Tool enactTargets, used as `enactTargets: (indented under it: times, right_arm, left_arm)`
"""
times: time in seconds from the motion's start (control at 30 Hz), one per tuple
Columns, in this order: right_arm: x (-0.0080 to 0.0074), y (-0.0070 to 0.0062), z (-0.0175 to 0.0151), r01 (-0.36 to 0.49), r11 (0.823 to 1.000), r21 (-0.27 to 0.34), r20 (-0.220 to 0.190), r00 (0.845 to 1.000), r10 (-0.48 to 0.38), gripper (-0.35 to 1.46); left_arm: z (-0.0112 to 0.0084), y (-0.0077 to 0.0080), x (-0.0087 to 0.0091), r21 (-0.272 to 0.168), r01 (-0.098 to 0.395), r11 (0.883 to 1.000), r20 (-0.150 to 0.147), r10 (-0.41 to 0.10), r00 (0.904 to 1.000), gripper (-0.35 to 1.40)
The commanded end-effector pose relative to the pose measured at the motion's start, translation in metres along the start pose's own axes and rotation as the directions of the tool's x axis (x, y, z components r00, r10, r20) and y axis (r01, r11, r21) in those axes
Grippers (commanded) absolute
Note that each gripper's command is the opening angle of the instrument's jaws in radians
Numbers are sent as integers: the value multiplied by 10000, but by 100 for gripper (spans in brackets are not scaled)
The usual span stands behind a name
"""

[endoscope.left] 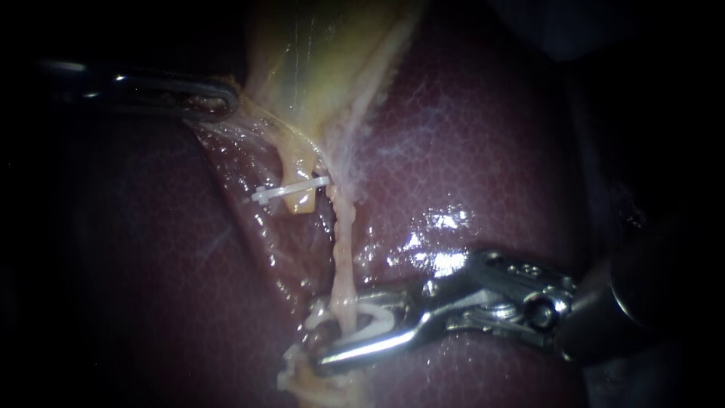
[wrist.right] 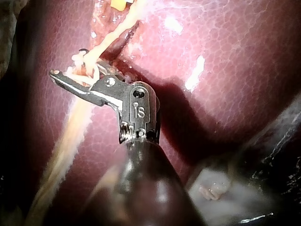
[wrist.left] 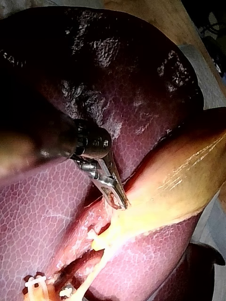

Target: Clipping first clip right tube

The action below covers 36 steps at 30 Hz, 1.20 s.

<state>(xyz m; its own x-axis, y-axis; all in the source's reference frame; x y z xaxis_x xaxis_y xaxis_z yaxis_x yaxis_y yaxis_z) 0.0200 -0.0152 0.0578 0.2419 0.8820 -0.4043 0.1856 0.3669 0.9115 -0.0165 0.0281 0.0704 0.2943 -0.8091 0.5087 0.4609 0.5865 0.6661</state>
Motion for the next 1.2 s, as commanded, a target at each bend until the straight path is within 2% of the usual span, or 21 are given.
enactTargets:
  times: [0.03, 0.23, 0.43, 0.53, 1.2]
  right_arm:
    - [-2, 3, -1, 9, 10000, 24, 33, 10000, -10, 42]
    - [-4, 9, -8, 36, 9998, 175, 137, 9999, -38, 16]
    - [-5, 10, -10, 51, 9995, 307, 224, 9997, -58, -25]
    - [-4, 11, -10, 72, 9994, 351, 252, 9997, -81, -33]
    - [-4, 21, -14, 90, 9994, 341, 211, 9997, -98, -35]
  left_arm:
    - [0, 0, 0, 4, -1, 10000, 0, 1, 10000, -35]
    - [0, 0, 0, 4, -1, 10000, 0, 1, 10000, -35]
    - [0, 0, 0, 4, -1, 10000, 0, 1, 10000, -35]
    - [0, 0, 0, 4, -1, 10000, 0, 1, 10000, -35]
    - [0, 0, 0, 7, 0, 10000, -1, 0, 10000, -35]
